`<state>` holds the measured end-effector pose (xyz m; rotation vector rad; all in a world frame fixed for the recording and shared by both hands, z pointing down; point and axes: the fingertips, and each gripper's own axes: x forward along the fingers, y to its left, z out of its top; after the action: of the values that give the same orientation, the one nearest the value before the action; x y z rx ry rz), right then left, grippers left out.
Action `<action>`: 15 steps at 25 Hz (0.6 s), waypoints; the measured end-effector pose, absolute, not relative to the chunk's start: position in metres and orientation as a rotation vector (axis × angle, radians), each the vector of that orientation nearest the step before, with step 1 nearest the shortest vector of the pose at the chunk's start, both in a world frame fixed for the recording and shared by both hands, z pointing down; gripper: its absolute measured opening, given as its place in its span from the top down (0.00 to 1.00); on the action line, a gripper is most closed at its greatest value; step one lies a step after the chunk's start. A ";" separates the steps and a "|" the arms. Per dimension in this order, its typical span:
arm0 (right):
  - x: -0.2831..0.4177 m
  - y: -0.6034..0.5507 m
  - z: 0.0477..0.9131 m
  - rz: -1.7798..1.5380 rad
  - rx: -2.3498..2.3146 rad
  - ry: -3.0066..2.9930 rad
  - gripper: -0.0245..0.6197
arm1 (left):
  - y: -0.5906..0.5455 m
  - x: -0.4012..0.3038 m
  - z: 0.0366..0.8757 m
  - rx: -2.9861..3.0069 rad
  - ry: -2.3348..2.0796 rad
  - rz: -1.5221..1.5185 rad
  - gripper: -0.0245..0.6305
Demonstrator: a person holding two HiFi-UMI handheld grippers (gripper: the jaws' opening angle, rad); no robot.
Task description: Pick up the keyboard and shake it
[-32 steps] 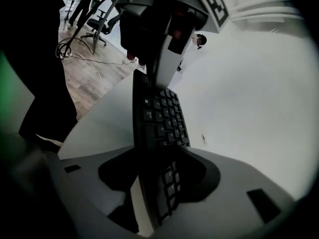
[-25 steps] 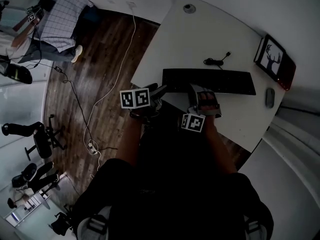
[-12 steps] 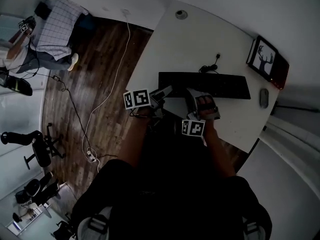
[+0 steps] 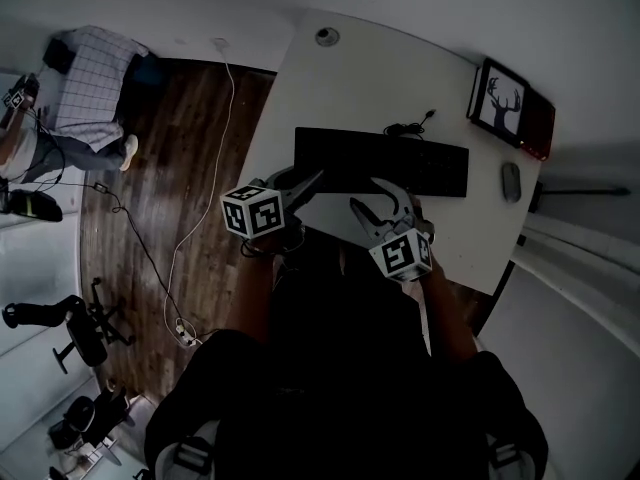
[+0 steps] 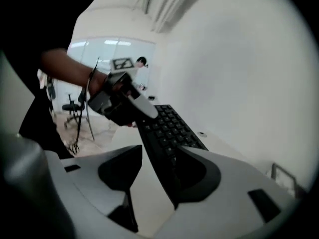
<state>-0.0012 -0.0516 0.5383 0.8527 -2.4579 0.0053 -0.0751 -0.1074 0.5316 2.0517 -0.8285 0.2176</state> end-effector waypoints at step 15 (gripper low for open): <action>0.218 -0.105 0.596 0.254 0.311 -1.982 0.62 | -0.097 -0.063 0.498 2.349 -0.833 0.343 0.75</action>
<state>0.2180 -0.1045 0.5959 0.3115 -1.9817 0.2539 -0.0633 -0.0968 0.4978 2.3491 -0.8326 0.3427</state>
